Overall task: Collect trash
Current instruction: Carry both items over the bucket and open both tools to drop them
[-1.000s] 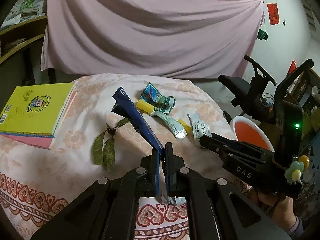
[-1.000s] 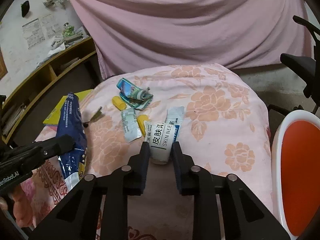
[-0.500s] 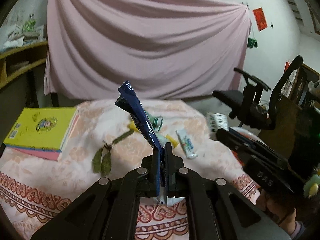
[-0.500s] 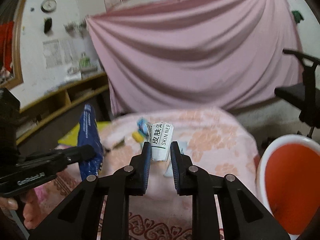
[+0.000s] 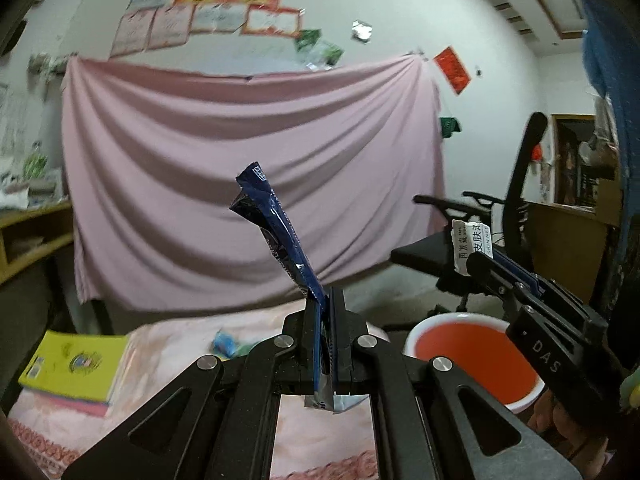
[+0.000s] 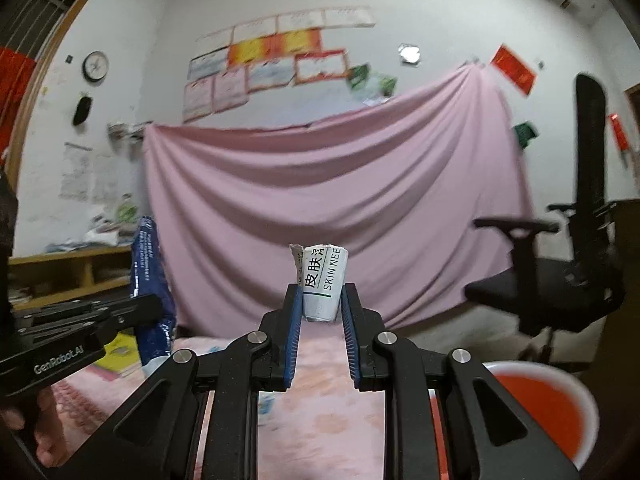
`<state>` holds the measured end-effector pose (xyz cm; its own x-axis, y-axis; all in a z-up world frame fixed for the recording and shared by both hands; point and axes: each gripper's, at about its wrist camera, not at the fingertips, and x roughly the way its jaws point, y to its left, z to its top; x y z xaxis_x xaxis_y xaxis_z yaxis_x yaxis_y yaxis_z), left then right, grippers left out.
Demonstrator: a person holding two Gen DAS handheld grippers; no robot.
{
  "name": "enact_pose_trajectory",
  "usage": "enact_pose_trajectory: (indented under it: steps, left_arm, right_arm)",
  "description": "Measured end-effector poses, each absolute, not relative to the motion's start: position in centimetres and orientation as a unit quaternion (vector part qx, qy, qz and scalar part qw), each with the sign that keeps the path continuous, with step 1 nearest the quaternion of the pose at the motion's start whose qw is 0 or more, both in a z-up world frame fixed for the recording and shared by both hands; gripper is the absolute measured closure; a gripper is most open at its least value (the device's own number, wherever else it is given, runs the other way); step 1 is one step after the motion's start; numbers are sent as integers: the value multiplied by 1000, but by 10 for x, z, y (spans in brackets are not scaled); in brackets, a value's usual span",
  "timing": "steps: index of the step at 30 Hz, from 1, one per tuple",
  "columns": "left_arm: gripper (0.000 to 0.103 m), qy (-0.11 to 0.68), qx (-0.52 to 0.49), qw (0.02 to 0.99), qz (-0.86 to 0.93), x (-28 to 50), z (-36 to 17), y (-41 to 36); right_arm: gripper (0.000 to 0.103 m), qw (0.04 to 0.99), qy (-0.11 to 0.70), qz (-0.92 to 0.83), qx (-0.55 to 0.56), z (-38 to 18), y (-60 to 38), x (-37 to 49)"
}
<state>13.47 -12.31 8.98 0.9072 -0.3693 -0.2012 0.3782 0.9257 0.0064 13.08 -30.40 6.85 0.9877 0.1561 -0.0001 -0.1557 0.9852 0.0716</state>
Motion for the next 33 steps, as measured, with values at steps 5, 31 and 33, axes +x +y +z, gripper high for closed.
enact_pose_trajectory:
  steps: [5,31,33]
  left_arm:
    - [101,74,45,971,-221,135,90,-161]
    - [101,232,42,917,-322,196,63,-286]
    - [101,249,34,912,-323,203,61,-288]
  right_arm:
    - [85,999,-15,29,29,69,-330,121]
    - [82,983,112,-84,121,28,-427,152]
    - [82,981,119,-85,127,25,-429,154]
